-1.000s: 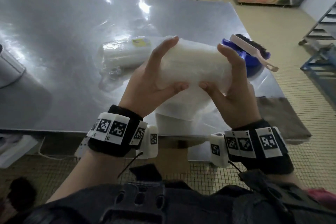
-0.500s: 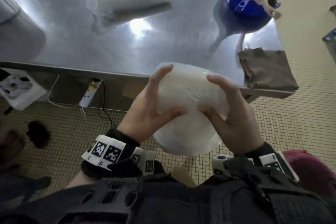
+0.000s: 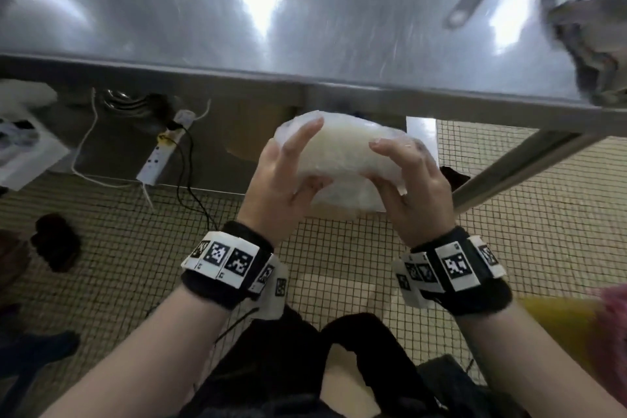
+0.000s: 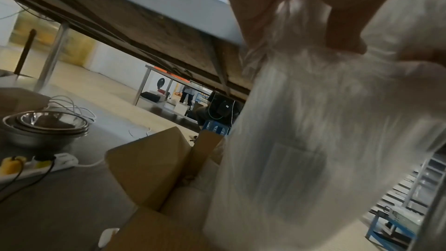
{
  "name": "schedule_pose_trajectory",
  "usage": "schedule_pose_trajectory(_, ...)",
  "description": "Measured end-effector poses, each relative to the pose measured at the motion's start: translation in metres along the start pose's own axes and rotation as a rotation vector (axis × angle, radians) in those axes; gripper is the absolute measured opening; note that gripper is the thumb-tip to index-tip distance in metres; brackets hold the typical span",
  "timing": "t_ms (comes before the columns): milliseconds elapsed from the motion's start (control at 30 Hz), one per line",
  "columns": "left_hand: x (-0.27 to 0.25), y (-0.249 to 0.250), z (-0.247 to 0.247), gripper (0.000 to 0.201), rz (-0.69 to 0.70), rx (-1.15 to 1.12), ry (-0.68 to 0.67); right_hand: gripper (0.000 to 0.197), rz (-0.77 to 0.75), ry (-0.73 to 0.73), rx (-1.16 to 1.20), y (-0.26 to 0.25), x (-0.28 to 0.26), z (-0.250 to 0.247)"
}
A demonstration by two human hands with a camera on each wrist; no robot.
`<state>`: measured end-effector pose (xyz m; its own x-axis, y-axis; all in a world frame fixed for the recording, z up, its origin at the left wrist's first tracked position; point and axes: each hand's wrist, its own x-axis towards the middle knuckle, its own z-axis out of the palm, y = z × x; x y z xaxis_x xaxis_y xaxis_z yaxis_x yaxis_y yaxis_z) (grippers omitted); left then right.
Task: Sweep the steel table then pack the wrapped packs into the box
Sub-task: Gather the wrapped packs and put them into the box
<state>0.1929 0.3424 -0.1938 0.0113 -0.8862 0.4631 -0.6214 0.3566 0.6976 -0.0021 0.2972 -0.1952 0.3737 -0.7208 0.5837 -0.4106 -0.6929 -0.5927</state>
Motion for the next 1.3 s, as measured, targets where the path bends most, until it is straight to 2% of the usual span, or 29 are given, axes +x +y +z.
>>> schedule_pose_trajectory(133, -0.008, -0.064, 0.032, 0.07, 0.004, 0.091, 0.024, 0.055, -0.056, 0.048, -0.046, 0.051, -0.012, 0.056)
schedule_pose_trajectory(267, -0.002, -0.108, 0.058, 0.067, -0.146, 0.113, 0.009, 0.047, 0.057, 0.008, -0.08, 0.092, -0.013, 0.097)
schedule_pose_trajectory(400, 0.003, -0.142, 0.079, 0.074, -0.244, 0.11, -0.003, 0.055, 0.203, -0.086, -0.043, 0.12, -0.008, 0.128)
schedule_pose_trajectory(500, 0.013, -0.173, 0.095, 0.079, -0.379, 0.137, -0.118, 0.054, 0.306, -0.182, -0.036, 0.14, -0.006, 0.148)
schedule_pose_trajectory(567, 0.019, -0.188, 0.101, 0.08, -0.482, 0.256, -0.244, 0.056, 0.416, -0.285, -0.075, 0.15, -0.006, 0.158)
schedule_pose_trajectory(633, 0.019, -0.191, 0.103, 0.079, -0.557, 0.323, -0.312, 0.059, 0.522, -0.339, -0.136, 0.155, -0.008, 0.162)
schedule_pose_trajectory(800, 0.013, -0.153, 0.084, 0.073, -0.559, 0.308, -0.331, 0.067, 0.597, -0.297, -0.245, 0.131, -0.015, 0.145)
schedule_pose_trajectory(900, 0.009, -0.112, 0.062, 0.066, -0.556, 0.3, -0.315, 0.06, 0.6, -0.258, -0.188, 0.087, -0.013, 0.119)
schedule_pose_trajectory(1033, 0.014, -0.034, 0.025, 0.053, -0.605, 0.124, -0.165, 0.045, 0.566, -0.179, -0.084, 0.016, 0.004, 0.077)
schedule_pose_trajectory(1200, 0.034, 0.043, -0.026, 0.046, -0.499, 0.02, 0.105, 0.038, 0.408, -0.03, 0.025, -0.059, 0.04, 0.027)
schedule_pose_trajectory(1300, 0.059, 0.071, -0.053, 0.043, -0.469, 0.033, 0.161, 0.035, 0.373, 0.017, 0.056, -0.089, 0.078, 0.004)
